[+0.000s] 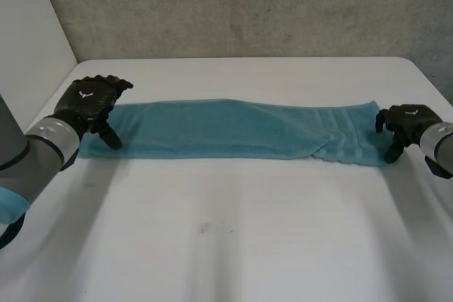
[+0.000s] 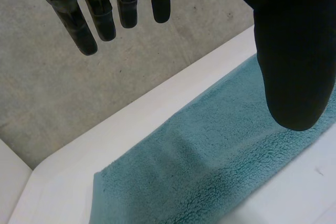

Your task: Fold the laundry

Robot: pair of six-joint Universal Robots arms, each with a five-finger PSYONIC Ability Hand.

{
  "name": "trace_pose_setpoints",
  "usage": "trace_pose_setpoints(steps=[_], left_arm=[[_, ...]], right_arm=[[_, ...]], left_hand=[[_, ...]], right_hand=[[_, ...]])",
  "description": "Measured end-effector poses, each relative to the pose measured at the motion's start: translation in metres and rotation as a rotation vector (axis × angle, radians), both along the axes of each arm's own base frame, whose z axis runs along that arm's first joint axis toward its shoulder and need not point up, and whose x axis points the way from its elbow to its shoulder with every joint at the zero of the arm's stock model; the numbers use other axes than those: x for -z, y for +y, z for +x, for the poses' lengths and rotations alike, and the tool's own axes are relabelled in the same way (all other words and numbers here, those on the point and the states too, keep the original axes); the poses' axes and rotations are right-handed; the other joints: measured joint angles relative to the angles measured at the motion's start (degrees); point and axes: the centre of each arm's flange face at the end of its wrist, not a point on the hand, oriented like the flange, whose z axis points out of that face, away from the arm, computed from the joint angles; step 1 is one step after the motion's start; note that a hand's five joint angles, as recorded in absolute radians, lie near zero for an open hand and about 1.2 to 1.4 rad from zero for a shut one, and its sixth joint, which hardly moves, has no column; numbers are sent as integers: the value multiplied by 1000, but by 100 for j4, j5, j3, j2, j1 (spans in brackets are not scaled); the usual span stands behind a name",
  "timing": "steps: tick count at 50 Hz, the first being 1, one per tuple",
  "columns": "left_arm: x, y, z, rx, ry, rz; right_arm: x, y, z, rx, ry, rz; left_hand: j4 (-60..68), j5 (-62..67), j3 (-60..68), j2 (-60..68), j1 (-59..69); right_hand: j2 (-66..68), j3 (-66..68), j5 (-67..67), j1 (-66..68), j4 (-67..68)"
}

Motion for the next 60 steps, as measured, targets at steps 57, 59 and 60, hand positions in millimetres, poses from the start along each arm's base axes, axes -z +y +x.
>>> trace_pose_setpoints(steps=[57, 59, 60], left_arm=[[14, 0, 0, -4, 2, -41], [14, 0, 0, -4, 2, -41], [14, 0, 0, -4, 2, -41]], right_arm=[[-91, 31, 205, -457, 235, -758], [-87, 41, 219, -498, 216, -767], [-87, 41, 219, -498, 216, -767]], left_hand=[[0, 0, 0, 0, 0], [0, 0, 0, 0, 0], [0, 0, 0, 0, 0]], right_hand=[[3507, 3547, 3521, 2746, 3600], [3507, 3547, 3521, 2746, 3600], [3507, 3547, 3521, 2746, 3600]])
